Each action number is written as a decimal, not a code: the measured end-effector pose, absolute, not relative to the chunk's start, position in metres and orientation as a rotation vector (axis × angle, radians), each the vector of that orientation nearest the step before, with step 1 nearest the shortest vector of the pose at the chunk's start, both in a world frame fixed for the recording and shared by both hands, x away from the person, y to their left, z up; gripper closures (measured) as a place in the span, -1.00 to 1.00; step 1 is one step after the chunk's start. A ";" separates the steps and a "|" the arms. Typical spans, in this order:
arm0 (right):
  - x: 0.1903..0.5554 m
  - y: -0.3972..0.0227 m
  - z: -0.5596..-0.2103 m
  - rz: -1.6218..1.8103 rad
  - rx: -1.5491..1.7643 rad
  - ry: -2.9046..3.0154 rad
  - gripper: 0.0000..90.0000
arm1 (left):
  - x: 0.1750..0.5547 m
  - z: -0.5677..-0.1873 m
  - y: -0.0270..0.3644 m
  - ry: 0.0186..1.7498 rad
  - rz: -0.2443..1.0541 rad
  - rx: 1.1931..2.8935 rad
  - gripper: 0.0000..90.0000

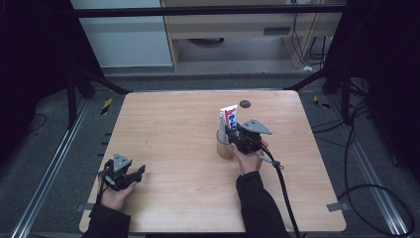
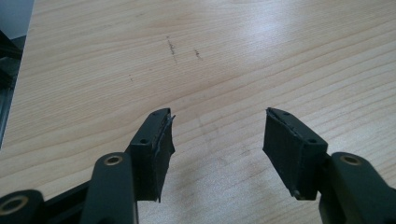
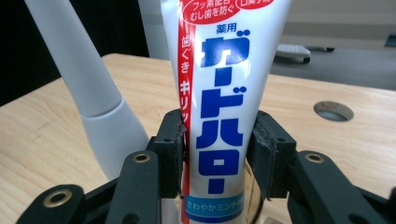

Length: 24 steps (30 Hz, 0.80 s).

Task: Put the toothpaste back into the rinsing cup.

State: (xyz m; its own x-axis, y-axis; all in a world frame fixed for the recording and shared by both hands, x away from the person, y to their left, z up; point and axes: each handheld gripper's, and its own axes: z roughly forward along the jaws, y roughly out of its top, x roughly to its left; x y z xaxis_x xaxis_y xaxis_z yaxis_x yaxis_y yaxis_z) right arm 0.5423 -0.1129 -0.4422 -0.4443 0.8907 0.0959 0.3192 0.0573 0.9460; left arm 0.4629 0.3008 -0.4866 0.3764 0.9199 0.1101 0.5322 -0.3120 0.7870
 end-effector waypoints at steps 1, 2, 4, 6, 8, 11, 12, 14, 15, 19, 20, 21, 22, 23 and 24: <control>0.541 -0.114 -0.442 1.391 1.212 1.818 0.31 | 0.463 -0.487 0.301 1.248 0.747 1.973 -0.08; 0.539 -0.115 -0.441 1.382 1.211 1.837 0.30 | 0.463 -0.487 0.301 1.249 0.747 1.973 -0.09; 0.538 -0.116 -0.441 1.373 1.213 1.863 0.29 | 0.463 -0.487 0.301 1.250 0.746 1.974 -0.09; 0.537 -0.116 -0.441 1.360 1.214 1.879 0.28 | 0.463 -0.487 0.301 1.249 0.747 1.975 -0.09; 0.536 -0.116 -0.442 1.341 1.209 1.896 0.27 | 0.463 -0.487 0.300 1.249 0.747 1.975 -0.09; 0.534 -0.116 -0.441 1.329 1.205 1.910 0.24 | 0.463 -0.487 0.301 1.251 0.746 1.974 -0.09; 0.533 -0.116 -0.440 1.317 1.203 1.921 0.21 | 0.463 -0.487 0.301 1.250 0.746 1.974 -0.08; 0.533 -0.116 -0.440 1.311 1.197 1.924 0.18 | 0.463 -0.487 0.301 1.249 0.748 1.974 -0.08; 0.532 -0.116 -0.439 1.310 1.191 1.921 0.14 | 0.463 -0.487 0.301 1.250 0.748 1.973 -0.08; 0.526 -0.124 -0.426 1.366 1.173 1.877 0.33 | 0.463 -0.487 0.300 1.249 0.747 1.975 -0.08; 0.525 -0.125 -0.422 1.358 1.171 1.877 0.33 | 0.463 -0.487 0.300 1.248 0.747 1.976 -0.08; 0.524 -0.127 -0.419 1.351 1.168 1.879 0.31 | 0.462 -0.486 0.300 1.248 0.748 1.975 -0.08; 0.522 -0.129 -0.417 1.346 1.169 1.881 0.30 | 0.462 -0.486 0.300 1.248 0.749 1.973 -0.08; 0.520 -0.131 -0.415 1.342 1.170 1.884 0.29 | 0.462 -0.486 0.300 1.248 0.748 1.972 -0.08; 0.518 -0.133 -0.413 1.332 1.170 1.892 0.26 | 0.462 -0.486 0.300 1.249 0.749 1.972 -0.09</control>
